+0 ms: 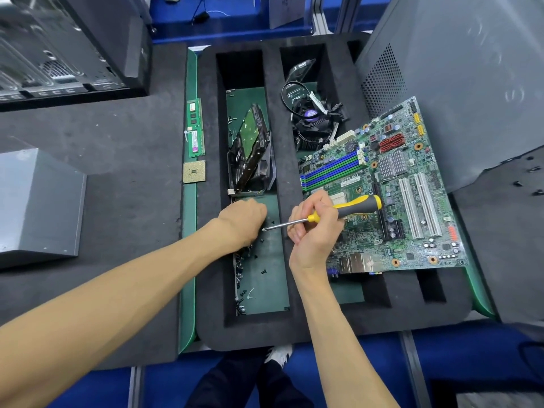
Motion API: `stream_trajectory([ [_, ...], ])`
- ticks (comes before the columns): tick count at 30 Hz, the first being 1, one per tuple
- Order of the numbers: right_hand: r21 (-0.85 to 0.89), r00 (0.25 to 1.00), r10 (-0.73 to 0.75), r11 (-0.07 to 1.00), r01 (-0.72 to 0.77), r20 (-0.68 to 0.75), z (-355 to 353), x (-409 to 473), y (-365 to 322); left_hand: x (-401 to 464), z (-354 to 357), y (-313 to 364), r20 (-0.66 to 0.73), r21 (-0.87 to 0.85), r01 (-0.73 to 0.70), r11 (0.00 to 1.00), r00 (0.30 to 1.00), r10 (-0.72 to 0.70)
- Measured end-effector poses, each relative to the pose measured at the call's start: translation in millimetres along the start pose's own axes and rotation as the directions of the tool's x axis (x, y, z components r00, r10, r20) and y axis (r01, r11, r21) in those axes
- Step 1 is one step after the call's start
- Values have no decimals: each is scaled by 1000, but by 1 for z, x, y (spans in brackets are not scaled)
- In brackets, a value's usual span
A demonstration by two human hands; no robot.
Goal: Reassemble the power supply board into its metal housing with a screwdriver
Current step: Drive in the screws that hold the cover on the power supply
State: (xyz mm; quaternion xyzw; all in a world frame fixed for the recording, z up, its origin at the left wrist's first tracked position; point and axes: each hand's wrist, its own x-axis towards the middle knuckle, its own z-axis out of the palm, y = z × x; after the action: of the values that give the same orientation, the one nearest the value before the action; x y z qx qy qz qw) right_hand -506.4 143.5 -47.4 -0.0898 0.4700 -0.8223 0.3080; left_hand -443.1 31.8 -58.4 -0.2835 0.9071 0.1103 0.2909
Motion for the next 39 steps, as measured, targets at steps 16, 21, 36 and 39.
stream_trajectory([
  [16, 24, 1000, 0, 1000, -1, 8, -1, 1, 0, -1, -24, -13, 212, -710, 135, 691, 977, 27],
  [21, 56, 1000, -2, 998, 2, 0, -1, 1, 0, -1, -25, -17, 225, -793, 143, 592, 972, 66],
  [36, 77, 1000, 6, 997, -6, -1, 0, 0, -1, 11, -6, -10, 21, -480, 73, 874, 997, -71],
  [39, 72, 1000, 2, 997, -2, 0, 0, 1, -1, 14, 2, -6, -69, -441, 56, 896, 993, -96],
])
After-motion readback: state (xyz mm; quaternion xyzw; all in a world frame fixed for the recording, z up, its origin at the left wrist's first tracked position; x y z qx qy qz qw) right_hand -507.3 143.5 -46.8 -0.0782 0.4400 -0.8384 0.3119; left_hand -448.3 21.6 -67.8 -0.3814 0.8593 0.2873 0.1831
